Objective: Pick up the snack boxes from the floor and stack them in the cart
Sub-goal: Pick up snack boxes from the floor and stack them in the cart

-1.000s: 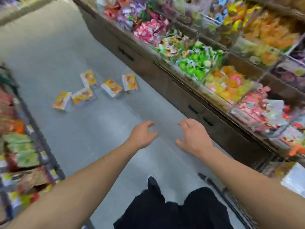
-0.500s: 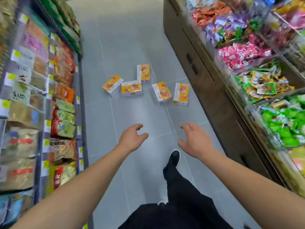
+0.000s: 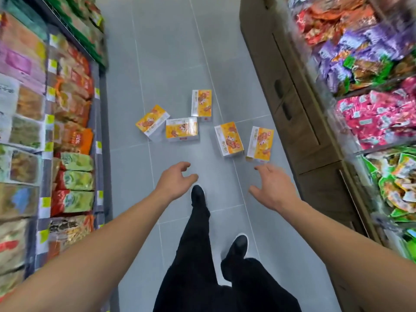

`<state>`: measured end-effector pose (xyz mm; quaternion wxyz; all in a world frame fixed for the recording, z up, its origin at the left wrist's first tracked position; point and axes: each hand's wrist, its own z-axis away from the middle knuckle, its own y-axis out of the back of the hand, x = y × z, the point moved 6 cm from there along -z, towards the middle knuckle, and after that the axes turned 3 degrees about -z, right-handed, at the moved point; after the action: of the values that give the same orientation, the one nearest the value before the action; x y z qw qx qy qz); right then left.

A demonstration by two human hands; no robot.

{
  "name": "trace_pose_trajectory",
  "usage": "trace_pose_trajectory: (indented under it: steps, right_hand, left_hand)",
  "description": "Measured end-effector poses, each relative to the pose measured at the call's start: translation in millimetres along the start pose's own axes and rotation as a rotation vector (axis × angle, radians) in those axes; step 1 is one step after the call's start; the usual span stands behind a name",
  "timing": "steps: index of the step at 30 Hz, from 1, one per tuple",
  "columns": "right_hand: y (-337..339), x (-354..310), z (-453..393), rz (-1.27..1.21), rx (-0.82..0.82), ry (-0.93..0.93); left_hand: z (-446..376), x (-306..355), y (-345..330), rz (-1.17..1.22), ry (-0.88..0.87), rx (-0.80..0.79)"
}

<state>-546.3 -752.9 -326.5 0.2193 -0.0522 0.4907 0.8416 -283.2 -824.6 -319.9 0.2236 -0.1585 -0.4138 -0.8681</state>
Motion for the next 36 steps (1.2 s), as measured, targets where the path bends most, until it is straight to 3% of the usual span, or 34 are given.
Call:
trace_pose_trajectory:
  steps: [6, 12, 20, 30, 36]
  right_hand:
    - [5, -12, -113, 0.019, 0.002, -0.044]
    - [-31, -14, -241, -0.012, -0.066, -0.072]
    - [-173, 47, -434, -0.14, -0.014, -0.037]
    - [-320, 146, -609, -0.273, 0.069, -0.181]
    - [-372, 177, -647, -0.478, 0.074, -0.321]
  left_hand:
    - [-129, 15, 7, 0.039, -0.018, -0.084]
    - [-258, 5, -25, 0.025, 0.01, -0.167]
    - [-453, -58, -159, -0.019, 0.01, -0.217]
    - [-645, -109, -305, -0.066, -0.06, -0.242]
    - [-690, -125, -370, 0.238, 0.011, -0.423]
